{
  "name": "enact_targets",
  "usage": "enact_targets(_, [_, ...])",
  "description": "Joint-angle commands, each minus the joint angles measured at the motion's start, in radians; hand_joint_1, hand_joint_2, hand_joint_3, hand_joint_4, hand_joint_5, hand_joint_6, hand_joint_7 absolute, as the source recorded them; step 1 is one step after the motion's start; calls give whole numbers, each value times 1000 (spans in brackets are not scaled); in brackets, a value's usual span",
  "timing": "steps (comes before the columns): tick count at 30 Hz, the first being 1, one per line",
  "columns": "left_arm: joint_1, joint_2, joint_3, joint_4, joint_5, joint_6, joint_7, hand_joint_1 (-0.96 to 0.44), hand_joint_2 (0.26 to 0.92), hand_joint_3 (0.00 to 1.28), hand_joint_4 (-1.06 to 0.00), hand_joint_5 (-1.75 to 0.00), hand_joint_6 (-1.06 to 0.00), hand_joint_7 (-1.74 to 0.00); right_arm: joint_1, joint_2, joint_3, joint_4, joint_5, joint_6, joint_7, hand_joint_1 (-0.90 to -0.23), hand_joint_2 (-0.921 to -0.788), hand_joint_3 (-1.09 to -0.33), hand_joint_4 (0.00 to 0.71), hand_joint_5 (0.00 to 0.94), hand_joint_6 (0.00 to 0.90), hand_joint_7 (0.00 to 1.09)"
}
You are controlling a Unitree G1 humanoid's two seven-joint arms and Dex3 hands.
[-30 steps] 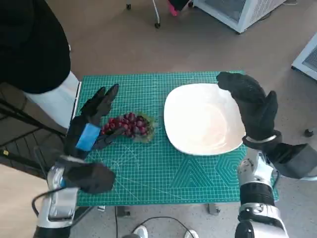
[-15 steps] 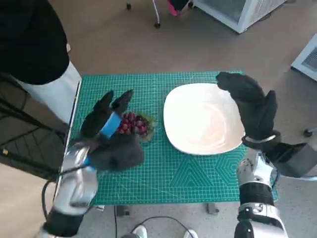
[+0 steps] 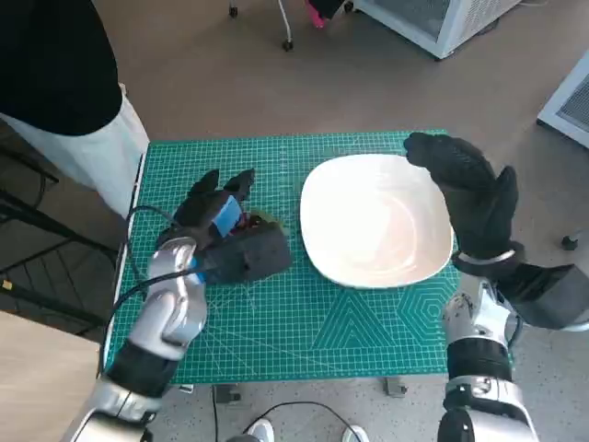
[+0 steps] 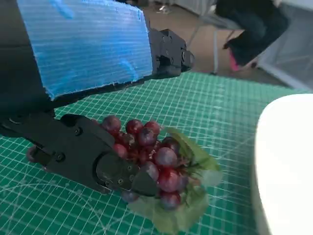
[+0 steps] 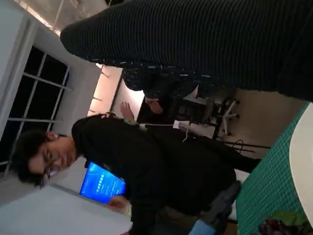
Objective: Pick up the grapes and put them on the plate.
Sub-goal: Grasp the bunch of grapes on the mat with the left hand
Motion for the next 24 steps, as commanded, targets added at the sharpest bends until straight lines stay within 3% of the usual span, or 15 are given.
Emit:
enact_targets(1, [-72, -10, -25, 127, -21, -37, 51, -461, 743, 1, 1, 1, -152, 0, 4, -2, -6, 17, 0, 13, 6, -605, -921, -580, 327, 0, 421, 1])
enact_targets(13, [-225, -45, -76, 471, -71, -132, 146, -443, 743, 0, 1, 1, -154, -1, 4, 2, -13, 10, 3, 22, 2, -620, -921, -545, 334, 3, 443, 11])
enact_targets(24, [-302, -65, -103, 681, -115, -184, 169, -416, 740, 0, 1, 1, -159, -3, 13, 1, -19, 6, 2, 8, 2, -619, -921, -538, 338, 3, 447, 11])
